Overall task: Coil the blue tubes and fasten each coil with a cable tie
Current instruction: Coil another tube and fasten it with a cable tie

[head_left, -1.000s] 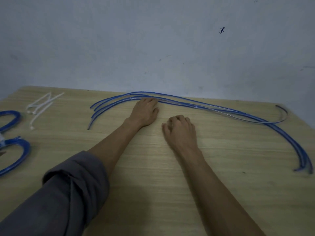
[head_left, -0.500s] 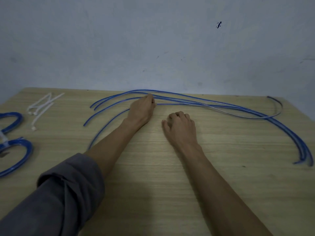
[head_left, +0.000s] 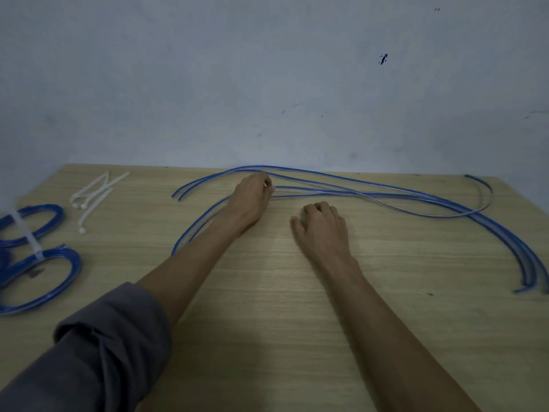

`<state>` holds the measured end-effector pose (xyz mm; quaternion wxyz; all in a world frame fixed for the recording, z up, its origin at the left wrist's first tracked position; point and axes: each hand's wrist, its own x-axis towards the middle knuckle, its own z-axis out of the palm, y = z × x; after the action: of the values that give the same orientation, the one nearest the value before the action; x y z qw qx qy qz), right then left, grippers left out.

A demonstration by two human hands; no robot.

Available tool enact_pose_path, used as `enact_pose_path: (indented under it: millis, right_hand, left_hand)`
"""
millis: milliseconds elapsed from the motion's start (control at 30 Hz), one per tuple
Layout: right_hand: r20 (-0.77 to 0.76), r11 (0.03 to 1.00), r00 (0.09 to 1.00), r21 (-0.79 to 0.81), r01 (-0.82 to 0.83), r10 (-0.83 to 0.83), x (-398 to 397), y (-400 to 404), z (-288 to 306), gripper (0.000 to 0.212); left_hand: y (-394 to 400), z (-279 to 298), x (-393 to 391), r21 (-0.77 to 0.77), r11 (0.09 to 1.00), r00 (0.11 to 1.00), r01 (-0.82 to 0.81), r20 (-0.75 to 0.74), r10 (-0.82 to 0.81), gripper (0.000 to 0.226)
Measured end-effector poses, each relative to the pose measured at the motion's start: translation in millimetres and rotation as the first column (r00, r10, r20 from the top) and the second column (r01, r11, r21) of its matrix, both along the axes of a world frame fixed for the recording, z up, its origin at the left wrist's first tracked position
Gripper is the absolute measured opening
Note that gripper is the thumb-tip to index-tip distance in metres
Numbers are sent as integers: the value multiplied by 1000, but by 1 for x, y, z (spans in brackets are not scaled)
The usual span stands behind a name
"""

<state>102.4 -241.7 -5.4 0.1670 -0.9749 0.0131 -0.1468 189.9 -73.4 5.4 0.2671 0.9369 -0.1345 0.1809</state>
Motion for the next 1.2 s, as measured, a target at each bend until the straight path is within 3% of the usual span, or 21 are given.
enact_pose_path:
  millis: [100, 300, 400, 500, 567, 667, 767, 933, 1033, 1100, 1200]
  right_hand:
    - [1, 1000, 1000, -5, -7, 7, -1, 0, 0, 42]
    - [2, 1000, 1000, -2, -14, 14, 0, 0, 0, 42]
    - [6, 1000, 1000, 2, -19, 19, 0, 0, -2, 42]
    - [7, 1000, 1000, 8, -12, 12, 0, -2, -1, 42]
    - [6, 1000, 1000, 26, -7, 7, -3, 0, 1, 39]
    - [48, 991, 999, 135, 0, -7, -8, 3, 9, 32]
    - [88, 957, 996, 291, -1, -26, -10, 0, 27, 38]
    - [116, 877, 992, 481, -6, -57, -9, 2, 53, 40]
    - [138, 752, 985, 637, -171, 108, -18, 18, 76, 45]
    - [122, 742, 952, 602, -295, 279, -29, 32, 89, 46]
    - [94, 770, 915, 511, -382, 392, -39, 47, 98, 36]
  left_hand:
    - [2, -3, 3, -7, 999, 990, -41, -135, 40, 46]
    - [-3, 4, 10, 34, 993, 985, -114, -125, 118, 18]
    - [-3, 4, 10, 139, 975, 984, -173, -25, 178, 15]
    - [-4, 11, 9, 268, 936, 967, -230, 174, 188, 15]
    - [-3, 22, 10, 271, 936, 958, -227, 233, 165, 17]
    - [-2, 44, 8, 53, 980, 979, -192, 77, 187, 16]
    - [6, 69, 6, -293, 952, 995, -84, -68, 67, 18]
    - [15, 123, -17, -689, 724, 989, 40, -78, -128, 18]
    - [15, 153, -26, -934, 355, 961, 23, -78, -267, 15]
    - [18, 168, -32, -993, 120, 945, -11, -50, -324, 13]
    - [25, 178, -41, -999, -5, 936, -46, -41, -349, 11]
